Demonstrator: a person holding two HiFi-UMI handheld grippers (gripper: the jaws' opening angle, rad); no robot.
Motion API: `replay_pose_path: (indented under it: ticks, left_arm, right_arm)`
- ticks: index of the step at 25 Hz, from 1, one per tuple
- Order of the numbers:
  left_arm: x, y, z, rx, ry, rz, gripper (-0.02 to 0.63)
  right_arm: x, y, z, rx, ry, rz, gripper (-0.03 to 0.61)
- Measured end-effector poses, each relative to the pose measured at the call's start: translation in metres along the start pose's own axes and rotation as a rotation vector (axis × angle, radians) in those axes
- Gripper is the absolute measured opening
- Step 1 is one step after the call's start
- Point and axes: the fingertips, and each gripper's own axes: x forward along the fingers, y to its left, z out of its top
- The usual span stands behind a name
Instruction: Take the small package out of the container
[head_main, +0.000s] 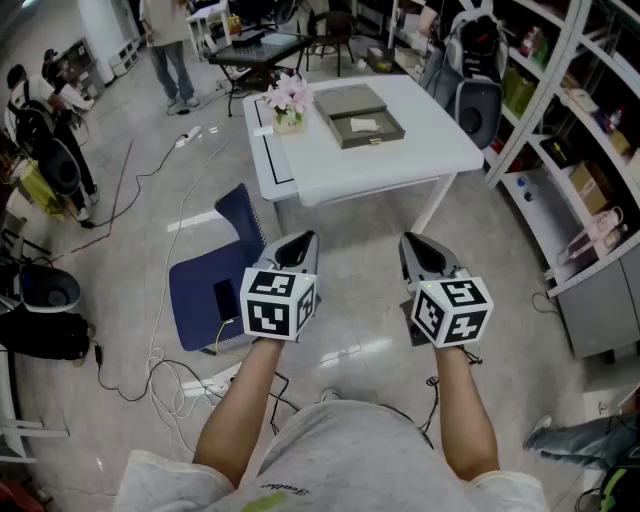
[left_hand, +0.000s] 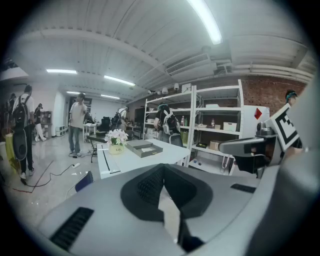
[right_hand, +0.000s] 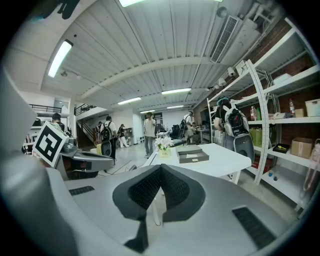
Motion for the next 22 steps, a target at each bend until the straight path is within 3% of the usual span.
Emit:
replay_pose_path:
  ticks: [13,22]
  left_arm:
    - [0.034,0.005,0.003,0.004,0.011,-0.004,0.005]
    - [0.086,0.018,0.012,0.002,0.002,0.025,0.005]
  right_arm:
    - [0.022,-0.031,-0.001,-0.019,-0.003,-0.051,0.005]
    - [0.076,-0.076,0.008,-0.013,-0.012,-0.008,0.031]
